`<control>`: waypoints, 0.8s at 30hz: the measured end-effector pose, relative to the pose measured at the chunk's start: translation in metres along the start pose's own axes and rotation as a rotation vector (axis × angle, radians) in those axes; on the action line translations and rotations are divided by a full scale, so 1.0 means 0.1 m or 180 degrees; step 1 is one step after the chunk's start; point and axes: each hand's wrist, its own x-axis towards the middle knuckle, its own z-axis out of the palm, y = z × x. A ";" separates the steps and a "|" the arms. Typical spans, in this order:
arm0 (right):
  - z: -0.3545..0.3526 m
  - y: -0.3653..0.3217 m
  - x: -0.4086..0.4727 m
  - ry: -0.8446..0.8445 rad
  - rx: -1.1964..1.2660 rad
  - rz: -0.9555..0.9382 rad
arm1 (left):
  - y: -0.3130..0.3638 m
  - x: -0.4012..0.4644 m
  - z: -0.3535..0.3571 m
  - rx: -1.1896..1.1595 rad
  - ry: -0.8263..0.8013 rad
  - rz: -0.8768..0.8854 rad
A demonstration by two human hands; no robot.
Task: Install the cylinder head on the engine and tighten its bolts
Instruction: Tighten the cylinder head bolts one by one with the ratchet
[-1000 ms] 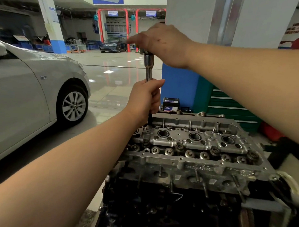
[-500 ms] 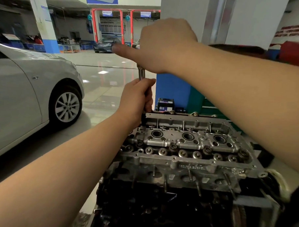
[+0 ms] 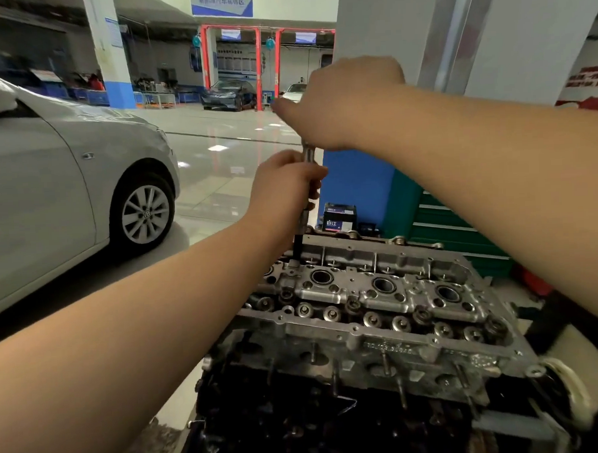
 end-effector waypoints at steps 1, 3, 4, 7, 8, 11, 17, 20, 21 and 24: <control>-0.03 -0.05 -0.02 0.0079 -0.0163 -0.0112 | 0.04 0.01 0.05 -0.0053 0.0212 0.0165; -0.04 -0.11 -0.05 0.0354 -0.0206 -0.0307 | 0.09 0.01 0.14 -0.0016 0.0547 0.0487; -0.02 -0.10 -0.05 0.0453 -0.0061 -0.0324 | 0.10 -0.01 0.17 0.0129 0.0655 0.0621; 0.08 0.07 -0.05 0.0377 0.0616 -0.0421 | 0.11 0.01 0.22 0.0234 0.0707 0.0561; 0.12 0.14 -0.05 0.0313 0.0938 -0.0519 | 0.14 0.03 0.24 0.0145 0.0676 0.0402; 0.24 0.32 -0.07 -0.0006 0.1916 -0.0809 | 0.22 0.07 0.25 -0.0010 0.0168 0.0048; 0.22 0.34 -0.11 0.0183 0.2298 -0.1001 | 0.24 0.22 -0.11 -0.0283 -0.1771 -0.0472; 0.20 0.33 -0.15 -0.0034 0.2173 -0.0947 | 0.25 0.21 -0.09 -0.0201 -0.1622 -0.0395; 0.20 0.33 -0.16 -0.0106 0.1992 -0.0900 | 0.25 0.18 -0.04 -0.0080 -0.1340 -0.0274; 0.13 0.22 -0.13 -0.0064 0.1207 -0.0547 | 0.23 0.06 0.11 0.0141 -0.0149 -0.0004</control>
